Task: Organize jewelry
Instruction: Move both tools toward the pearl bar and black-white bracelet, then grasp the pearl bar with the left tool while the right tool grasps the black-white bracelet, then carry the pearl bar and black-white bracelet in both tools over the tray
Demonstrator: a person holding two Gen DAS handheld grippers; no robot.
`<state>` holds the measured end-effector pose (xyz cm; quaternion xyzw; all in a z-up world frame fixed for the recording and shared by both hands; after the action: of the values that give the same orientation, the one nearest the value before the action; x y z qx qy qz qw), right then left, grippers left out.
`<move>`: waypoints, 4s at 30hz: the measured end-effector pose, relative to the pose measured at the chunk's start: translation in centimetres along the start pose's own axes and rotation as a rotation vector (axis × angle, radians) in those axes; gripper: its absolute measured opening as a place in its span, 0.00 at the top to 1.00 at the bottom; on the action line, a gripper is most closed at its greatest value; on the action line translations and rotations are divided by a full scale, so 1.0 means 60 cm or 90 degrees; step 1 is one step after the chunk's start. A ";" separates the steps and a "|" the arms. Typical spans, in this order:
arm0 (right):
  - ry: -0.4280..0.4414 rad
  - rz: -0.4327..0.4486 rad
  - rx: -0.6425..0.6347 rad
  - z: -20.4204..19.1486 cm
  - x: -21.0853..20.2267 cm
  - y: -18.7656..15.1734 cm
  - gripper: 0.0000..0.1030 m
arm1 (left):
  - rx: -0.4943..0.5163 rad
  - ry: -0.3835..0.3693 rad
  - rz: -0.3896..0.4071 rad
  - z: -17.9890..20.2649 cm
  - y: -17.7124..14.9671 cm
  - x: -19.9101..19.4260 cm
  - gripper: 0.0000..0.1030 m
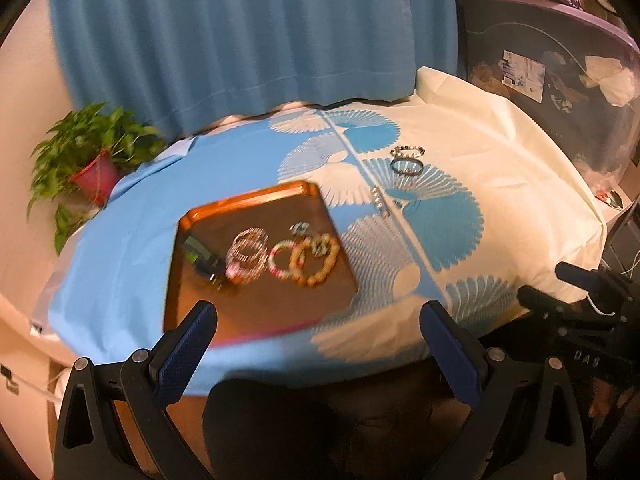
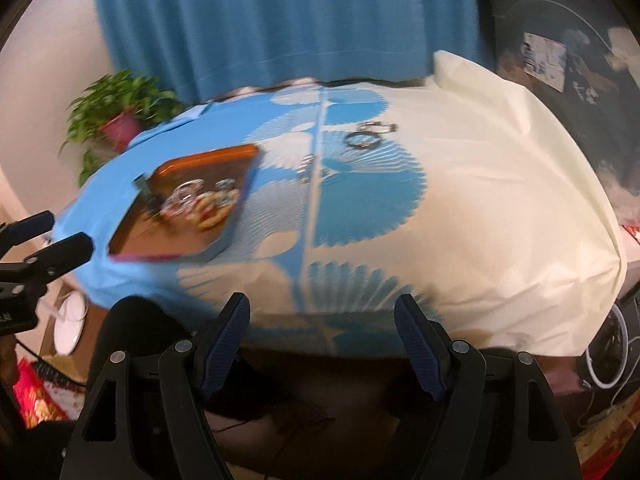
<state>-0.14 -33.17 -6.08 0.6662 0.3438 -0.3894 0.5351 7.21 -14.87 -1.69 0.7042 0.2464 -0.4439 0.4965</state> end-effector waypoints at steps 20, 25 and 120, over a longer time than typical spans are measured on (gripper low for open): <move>-0.023 0.018 0.077 0.211 0.223 0.363 0.27 | 0.067 -0.041 -0.130 0.100 0.274 0.302 0.03; -0.021 0.005 0.063 0.215 0.296 0.448 0.27 | 0.083 -0.045 -0.176 0.115 0.294 0.377 0.03; 0.026 0.014 -0.270 -0.221 -0.131 -0.136 0.92 | -0.007 -0.150 0.023 -0.030 -0.173 -0.092 0.92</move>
<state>-8.94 -18.95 -1.11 0.5503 0.4214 -0.2889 0.6604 -2.96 -8.73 -1.66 0.6490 0.1760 -0.5131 0.5335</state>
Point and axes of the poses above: each gripper's, at about its wrist camera, not at the fingertips, and x roughly the way its jaws point, z to its right, y to its top, the point moved 5 cm from there along x, roughly the way its jaws point, and after that the axes turned 14 degrees about -z, right-handed, at the moved point
